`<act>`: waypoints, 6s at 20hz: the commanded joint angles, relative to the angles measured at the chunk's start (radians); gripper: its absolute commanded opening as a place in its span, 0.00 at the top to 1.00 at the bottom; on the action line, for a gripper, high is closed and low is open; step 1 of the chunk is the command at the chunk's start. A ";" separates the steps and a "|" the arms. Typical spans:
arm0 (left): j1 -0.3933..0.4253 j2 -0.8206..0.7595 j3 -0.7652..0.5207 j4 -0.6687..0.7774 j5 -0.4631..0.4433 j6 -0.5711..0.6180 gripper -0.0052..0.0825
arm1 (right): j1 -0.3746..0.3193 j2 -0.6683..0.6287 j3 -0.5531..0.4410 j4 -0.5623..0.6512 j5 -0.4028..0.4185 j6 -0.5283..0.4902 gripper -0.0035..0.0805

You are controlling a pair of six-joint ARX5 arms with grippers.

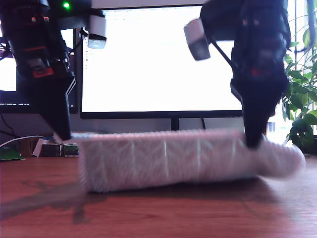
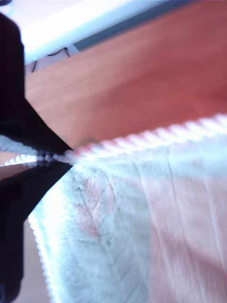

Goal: Fold the tea towel to a neat square and place it to the right

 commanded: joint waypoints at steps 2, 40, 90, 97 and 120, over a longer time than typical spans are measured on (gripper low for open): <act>-0.023 0.009 -0.027 -0.061 -0.024 0.003 0.97 | 0.043 -0.010 -0.084 0.040 0.003 -0.003 0.97; -0.103 0.008 -0.161 0.009 0.206 -0.077 0.58 | 0.168 -0.011 -0.144 -0.032 -0.072 0.056 0.65; -0.385 -0.270 -0.547 0.507 0.016 -0.043 0.56 | 0.380 -0.518 -0.574 0.309 0.127 0.060 0.66; -0.355 -0.251 -0.547 0.515 0.016 -0.003 0.56 | 0.377 -0.397 -0.575 0.376 0.114 0.043 0.67; -0.350 -0.251 -0.547 0.514 0.016 -0.003 0.56 | 0.358 -0.242 -0.576 0.452 0.138 -0.001 0.84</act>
